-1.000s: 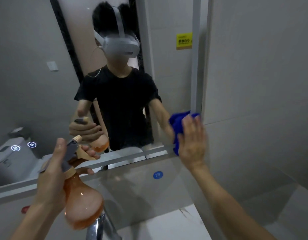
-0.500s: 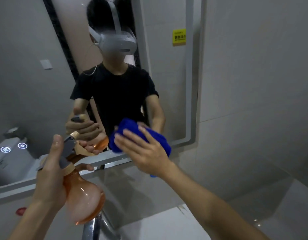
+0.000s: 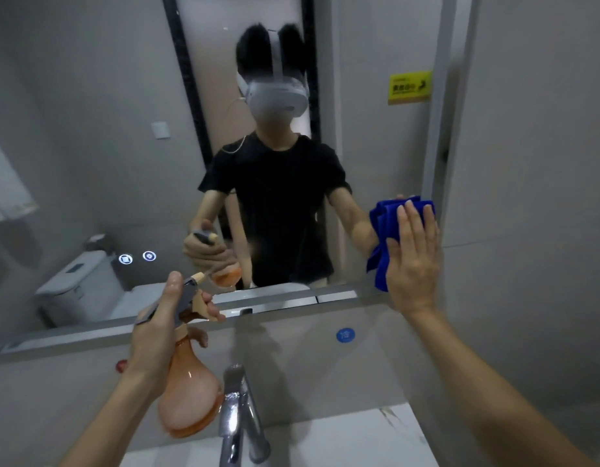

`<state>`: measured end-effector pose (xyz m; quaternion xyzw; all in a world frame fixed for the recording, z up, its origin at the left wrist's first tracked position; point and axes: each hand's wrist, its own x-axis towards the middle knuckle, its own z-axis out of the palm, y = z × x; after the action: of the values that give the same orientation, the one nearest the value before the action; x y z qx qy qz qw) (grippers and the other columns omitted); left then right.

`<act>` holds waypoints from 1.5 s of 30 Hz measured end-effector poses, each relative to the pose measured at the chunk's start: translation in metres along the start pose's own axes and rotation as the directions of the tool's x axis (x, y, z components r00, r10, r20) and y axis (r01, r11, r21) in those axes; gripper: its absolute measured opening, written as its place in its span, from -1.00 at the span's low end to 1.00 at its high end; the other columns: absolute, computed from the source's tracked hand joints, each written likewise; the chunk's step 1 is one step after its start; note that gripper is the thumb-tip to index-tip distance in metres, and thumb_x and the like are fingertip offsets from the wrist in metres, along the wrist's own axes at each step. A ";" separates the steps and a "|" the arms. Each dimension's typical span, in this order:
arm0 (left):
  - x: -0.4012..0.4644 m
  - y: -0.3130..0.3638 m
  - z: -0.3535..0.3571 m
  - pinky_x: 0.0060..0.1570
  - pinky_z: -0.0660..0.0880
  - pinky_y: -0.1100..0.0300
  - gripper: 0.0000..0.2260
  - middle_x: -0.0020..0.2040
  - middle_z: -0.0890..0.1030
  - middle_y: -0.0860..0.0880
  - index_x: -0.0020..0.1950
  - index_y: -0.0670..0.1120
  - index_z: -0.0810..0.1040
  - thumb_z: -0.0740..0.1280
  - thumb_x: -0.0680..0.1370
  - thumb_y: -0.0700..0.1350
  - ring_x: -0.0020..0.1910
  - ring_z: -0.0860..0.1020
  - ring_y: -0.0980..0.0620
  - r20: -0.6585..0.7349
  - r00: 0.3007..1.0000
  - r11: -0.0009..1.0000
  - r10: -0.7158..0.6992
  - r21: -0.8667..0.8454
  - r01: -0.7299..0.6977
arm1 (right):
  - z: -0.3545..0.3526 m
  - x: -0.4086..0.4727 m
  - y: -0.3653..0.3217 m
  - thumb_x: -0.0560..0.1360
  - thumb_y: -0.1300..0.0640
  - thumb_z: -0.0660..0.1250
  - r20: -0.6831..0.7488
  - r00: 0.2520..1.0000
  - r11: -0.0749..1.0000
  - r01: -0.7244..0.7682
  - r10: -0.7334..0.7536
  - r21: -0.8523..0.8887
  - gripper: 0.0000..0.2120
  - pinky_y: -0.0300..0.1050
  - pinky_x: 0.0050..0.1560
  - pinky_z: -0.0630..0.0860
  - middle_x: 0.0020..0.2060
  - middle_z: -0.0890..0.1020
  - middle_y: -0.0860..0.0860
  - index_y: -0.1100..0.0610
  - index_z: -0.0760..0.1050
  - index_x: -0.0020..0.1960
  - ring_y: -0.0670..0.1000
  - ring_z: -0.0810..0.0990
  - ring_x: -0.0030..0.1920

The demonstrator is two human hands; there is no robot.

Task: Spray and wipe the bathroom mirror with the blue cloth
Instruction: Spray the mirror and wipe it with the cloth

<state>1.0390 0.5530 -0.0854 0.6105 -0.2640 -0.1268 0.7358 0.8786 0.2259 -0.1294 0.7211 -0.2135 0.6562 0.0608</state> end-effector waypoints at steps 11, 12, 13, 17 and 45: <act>-0.012 0.014 -0.047 -0.44 0.53 0.12 -0.56 -0.16 0.62 -0.17 0.07 -0.16 0.58 0.17 0.60 0.19 -0.17 0.63 -0.10 -0.030 0.998 0.995 0.052 -0.080 -0.054 | 0.026 0.079 -0.098 0.64 0.24 0.28 -0.113 0.994 0.979 0.017 0.007 0.204 -0.59 0.27 0.52 0.22 0.46 0.42 0.20 0.30 0.38 0.46 0.23 0.27 0.52; -0.013 0.017 -0.053 -0.43 0.54 0.12 -0.53 -0.15 0.63 -0.18 0.11 -0.19 0.56 0.17 0.60 0.20 -0.16 0.64 -0.10 -0.036 0.998 0.994 0.059 -0.090 -0.062 | 0.033 0.083 -0.120 0.62 0.27 0.32 -0.104 0.995 0.969 0.029 -0.004 0.247 -0.57 0.29 0.51 0.23 0.46 0.42 0.19 0.30 0.38 0.46 0.21 0.28 0.52; -0.013 0.018 -0.059 -0.42 0.55 0.12 -0.50 -0.13 0.63 -0.19 0.15 -0.21 0.55 0.18 0.60 0.22 -0.16 0.64 -0.10 -0.047 0.997 0.993 0.061 -0.103 -0.066 | 0.040 0.081 -0.143 0.59 0.30 0.34 -0.084 0.995 0.958 0.072 -0.051 0.276 -0.55 0.29 0.50 0.24 0.46 0.42 0.18 0.29 0.38 0.46 0.19 0.29 0.52; -0.015 0.024 -0.079 -0.49 0.50 0.14 -0.47 -0.09 0.63 -0.22 0.12 -0.19 0.57 0.21 0.56 0.28 -0.28 0.61 -0.08 -0.091 0.996 0.993 0.009 -0.113 -0.019 | 0.079 0.014 -0.209 0.60 0.33 0.30 0.048 0.899 0.866 0.403 -0.435 0.297 -0.59 0.19 0.57 0.12 0.46 0.43 0.13 0.23 0.44 0.45 0.13 0.31 0.53; -0.018 0.031 -0.118 -0.38 0.57 0.11 -0.45 -0.09 0.65 -0.27 -0.03 -0.16 0.64 0.31 0.43 0.34 -0.08 0.63 -0.22 -0.156 0.988 0.991 0.023 -0.125 -0.043 | 0.089 -0.076 -0.189 0.67 0.16 0.15 0.320 0.440 0.524 0.811 -0.839 0.259 -0.54 0.17 0.60 -0.07 0.58 0.23 0.06 0.17 0.26 0.55 0.09 0.10 0.60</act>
<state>1.0842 0.6673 -0.0729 0.5658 -0.2078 -0.0838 0.7935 1.0301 0.3808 -0.1789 0.8538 0.1794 0.3840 0.3023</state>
